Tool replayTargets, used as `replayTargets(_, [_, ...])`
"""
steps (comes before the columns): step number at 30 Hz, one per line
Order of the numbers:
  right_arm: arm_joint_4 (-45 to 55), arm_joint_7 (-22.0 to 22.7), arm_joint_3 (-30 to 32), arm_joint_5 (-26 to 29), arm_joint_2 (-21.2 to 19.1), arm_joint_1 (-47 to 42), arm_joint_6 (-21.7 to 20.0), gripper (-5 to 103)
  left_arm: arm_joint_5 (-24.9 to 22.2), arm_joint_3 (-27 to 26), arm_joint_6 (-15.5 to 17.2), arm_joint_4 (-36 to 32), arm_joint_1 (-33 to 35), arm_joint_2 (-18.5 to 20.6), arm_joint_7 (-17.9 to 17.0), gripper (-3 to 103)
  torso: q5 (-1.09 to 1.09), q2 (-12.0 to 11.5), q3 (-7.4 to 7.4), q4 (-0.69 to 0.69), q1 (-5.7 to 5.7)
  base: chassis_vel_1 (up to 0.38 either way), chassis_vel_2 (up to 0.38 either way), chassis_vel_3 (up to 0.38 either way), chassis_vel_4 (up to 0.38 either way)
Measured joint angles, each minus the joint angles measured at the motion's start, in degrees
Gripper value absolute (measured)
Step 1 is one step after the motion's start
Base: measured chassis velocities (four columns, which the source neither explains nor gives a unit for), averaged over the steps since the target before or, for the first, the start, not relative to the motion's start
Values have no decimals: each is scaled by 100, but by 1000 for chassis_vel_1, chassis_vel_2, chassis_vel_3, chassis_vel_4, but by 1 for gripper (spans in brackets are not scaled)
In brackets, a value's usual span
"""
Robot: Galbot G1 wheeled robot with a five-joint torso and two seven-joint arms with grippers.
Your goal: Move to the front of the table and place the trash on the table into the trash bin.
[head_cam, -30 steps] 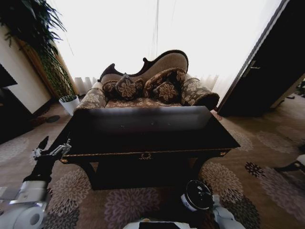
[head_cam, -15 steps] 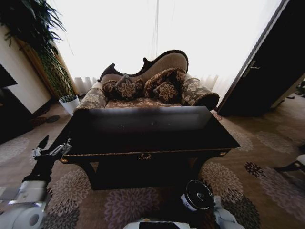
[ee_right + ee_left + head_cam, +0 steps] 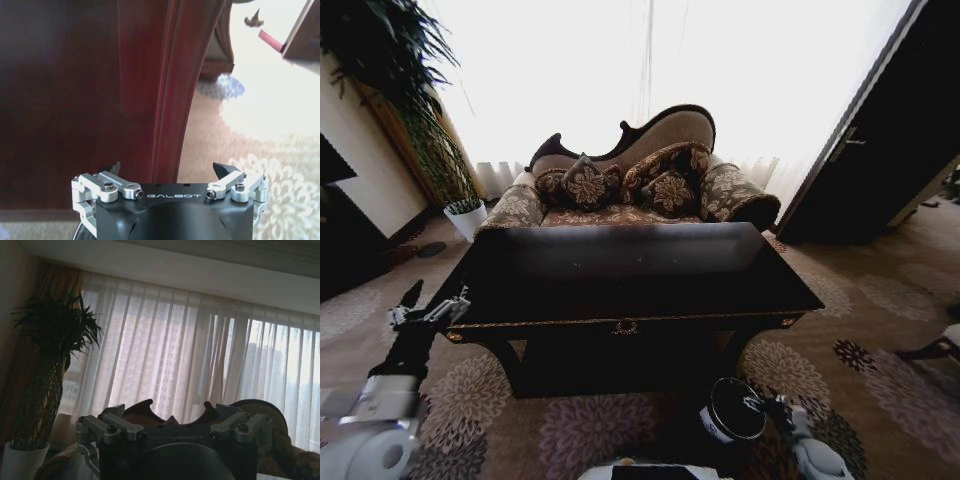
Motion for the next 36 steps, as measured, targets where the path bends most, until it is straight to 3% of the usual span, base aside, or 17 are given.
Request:
replayTargets(8, [1262,-227,816,-234,108,-1026,328,100,-115,23,13,103,-174,52,-12,100,-3,0,0,0,0,0,0,0,0])
replayTargets(15, [2573,-186,1249,-190,925,-1773,348,100,-112,195,42,217,-344,60,-27,100,-1,0,0,-1,0,0,0,0,0])
replayTargets(21, [3606,6,1484,-127,1216,-2115,308,100,-133,184,148,232,-391,245,-116,100,-2,0,0,-1,0,0,0,0,0])
replayTargets(27, [4495,71,1799,1,1278,-2369,320,100,-168,32,245,281,-401,577,-228,100,-2,0,0,-2,0,0,0,0,0])
replayTargets(32, [5165,63,1968,197,1113,-2412,277,100,-236,-119,302,152,-311,509,-305,100,-1,0,0,2,0,0,0,0,0])
replayTargets(36, [5663,27,2138,361,1042,-2483,274,100,-242,-107,346,67,-274,477,-345,100,0,0,1,-2,0,0,0,0,0])
